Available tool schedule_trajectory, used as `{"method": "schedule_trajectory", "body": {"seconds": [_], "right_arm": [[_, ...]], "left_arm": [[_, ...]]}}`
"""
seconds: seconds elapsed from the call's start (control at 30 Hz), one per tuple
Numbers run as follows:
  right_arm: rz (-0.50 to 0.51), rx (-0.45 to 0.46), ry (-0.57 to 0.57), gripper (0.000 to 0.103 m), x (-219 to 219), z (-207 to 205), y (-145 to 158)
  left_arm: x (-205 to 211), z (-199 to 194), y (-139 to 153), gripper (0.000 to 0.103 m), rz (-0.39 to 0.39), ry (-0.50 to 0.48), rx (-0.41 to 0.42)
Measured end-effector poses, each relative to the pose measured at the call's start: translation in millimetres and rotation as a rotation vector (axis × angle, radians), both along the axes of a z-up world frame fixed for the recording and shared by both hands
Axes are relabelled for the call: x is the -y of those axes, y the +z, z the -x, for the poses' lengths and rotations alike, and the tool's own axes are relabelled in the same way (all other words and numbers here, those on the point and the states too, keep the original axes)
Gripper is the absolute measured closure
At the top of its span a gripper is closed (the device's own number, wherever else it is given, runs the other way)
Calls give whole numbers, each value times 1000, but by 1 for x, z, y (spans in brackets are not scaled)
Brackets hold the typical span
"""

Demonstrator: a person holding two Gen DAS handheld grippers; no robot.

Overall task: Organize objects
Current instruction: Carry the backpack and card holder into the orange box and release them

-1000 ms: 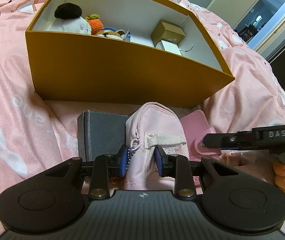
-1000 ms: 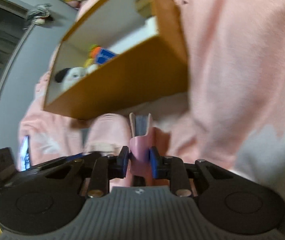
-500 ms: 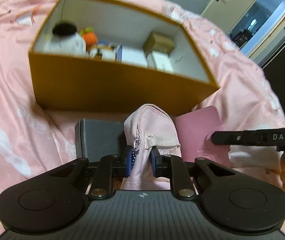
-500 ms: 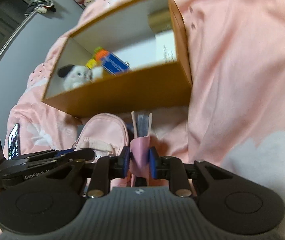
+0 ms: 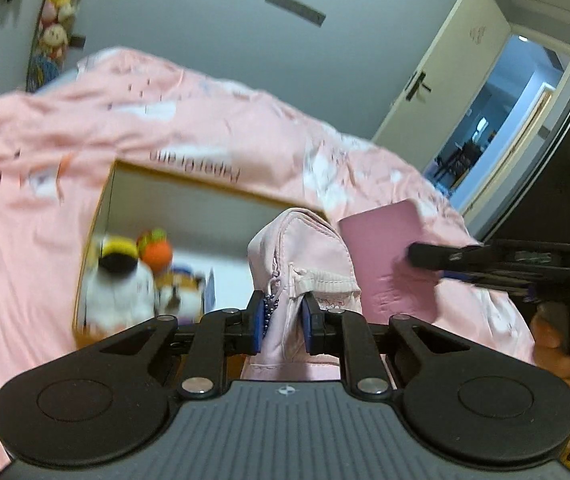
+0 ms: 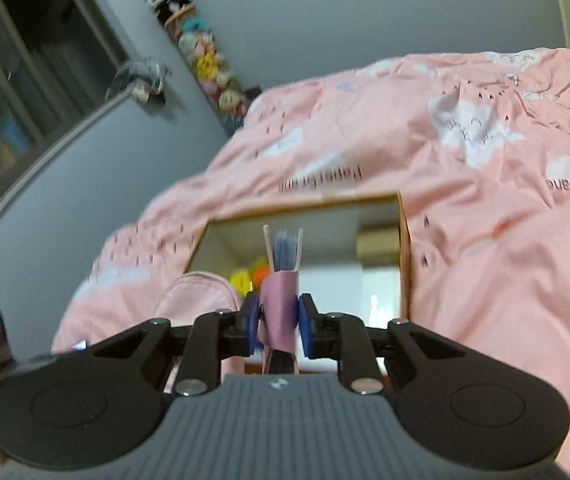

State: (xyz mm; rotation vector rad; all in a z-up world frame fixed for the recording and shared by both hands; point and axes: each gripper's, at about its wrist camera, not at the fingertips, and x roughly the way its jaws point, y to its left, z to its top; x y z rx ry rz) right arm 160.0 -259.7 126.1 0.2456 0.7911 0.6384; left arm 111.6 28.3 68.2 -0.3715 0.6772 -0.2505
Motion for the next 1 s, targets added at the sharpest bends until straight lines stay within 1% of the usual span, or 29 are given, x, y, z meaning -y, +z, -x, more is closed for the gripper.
{"method": "schedule_trajectory", "body": {"seconds": [0.1,0.27,0.33,0.47,0.63,0.7,0.77,0.8,0.9,0.97,1.0], "right_arm": [[11,-51,-25,81,-16,-30,-20],[72,-183,-31,81,-42,-67,-69],[72,-240,-25,81,-50,-78,-88],[64,-352,-19,81,-60,-94,-119],[35,-459,21,81,-71,-103,-144],[50,-472,37,81,-76,-104,-151],[78,-453,48,81,-80,-105,-150],[109,-444,52,80,-82,-104,-150],[274,-372,41,76,-92,-99,-148],[331,-356,39,70,-95,-97,-149],[342,-359,39,70,-96,-97,-150]], "left_arm": [[-5,-18,-2,83,-17,22,14],[-25,-36,-9,83,-29,69,-17],[-34,-39,-11,83,-21,84,-27],[-44,-47,-14,83,-9,99,-40],[-47,-59,-21,83,-6,85,-54],[-47,-61,-25,82,-1,81,-66],[-46,-64,-27,83,-1,77,-75],[-45,-64,-29,83,0,72,-79],[-43,-66,-31,83,7,57,-86],[-40,-66,-32,83,10,49,-89],[-39,-66,-32,82,12,45,-92]]}}
